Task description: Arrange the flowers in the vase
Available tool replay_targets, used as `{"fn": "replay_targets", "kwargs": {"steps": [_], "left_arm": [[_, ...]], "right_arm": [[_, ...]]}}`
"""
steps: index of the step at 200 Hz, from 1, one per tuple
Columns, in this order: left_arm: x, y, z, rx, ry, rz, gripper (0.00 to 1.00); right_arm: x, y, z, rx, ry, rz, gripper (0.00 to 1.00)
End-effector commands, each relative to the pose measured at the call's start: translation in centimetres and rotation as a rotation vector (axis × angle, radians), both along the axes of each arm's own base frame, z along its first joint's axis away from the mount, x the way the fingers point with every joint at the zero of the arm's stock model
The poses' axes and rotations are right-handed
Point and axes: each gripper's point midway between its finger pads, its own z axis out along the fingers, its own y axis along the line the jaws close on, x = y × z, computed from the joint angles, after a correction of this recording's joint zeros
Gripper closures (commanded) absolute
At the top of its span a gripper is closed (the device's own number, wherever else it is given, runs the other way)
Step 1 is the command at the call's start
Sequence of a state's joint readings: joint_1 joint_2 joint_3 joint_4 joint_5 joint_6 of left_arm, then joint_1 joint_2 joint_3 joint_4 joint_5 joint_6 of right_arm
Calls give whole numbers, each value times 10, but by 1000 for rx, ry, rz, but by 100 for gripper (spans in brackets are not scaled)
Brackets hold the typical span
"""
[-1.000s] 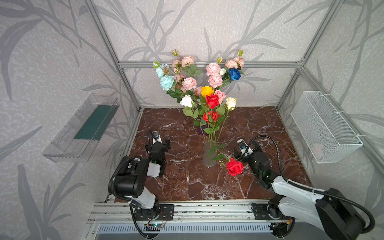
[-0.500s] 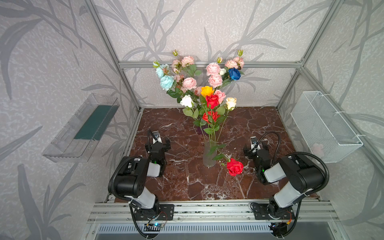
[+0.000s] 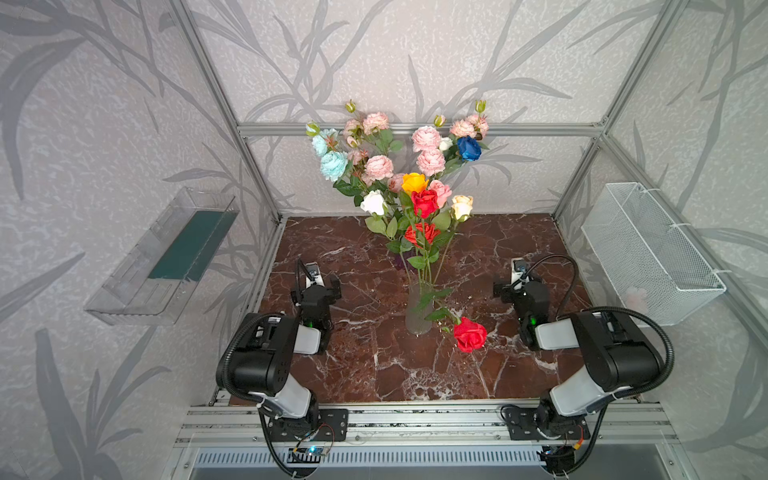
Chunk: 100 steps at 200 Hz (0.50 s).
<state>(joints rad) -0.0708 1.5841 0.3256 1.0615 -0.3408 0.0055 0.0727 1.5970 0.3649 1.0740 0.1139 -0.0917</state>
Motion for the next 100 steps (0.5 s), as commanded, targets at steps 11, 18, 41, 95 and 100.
{"fn": "replay_targets", "kwargs": {"steps": [11, 18, 41, 95, 100], "left_arm": [[3, 1, 2, -7, -5, -4, 1], [3, 2, 2, -9, -4, -4, 1], [4, 2, 1, -13, -1, -6, 1], [7, 1, 0, -28, 14, -25, 1], [9, 2, -1, -42, 18, -35, 1]], "right_arm": [[-6, 19, -13, 90, 57, 110, 1], [-7, 19, -14, 89, 67, 108, 1], [-7, 19, -13, 89, 62, 107, 1], [-6, 24, -14, 81, 67, 138, 1], [-5, 27, -13, 80, 69, 153, 1]]}}
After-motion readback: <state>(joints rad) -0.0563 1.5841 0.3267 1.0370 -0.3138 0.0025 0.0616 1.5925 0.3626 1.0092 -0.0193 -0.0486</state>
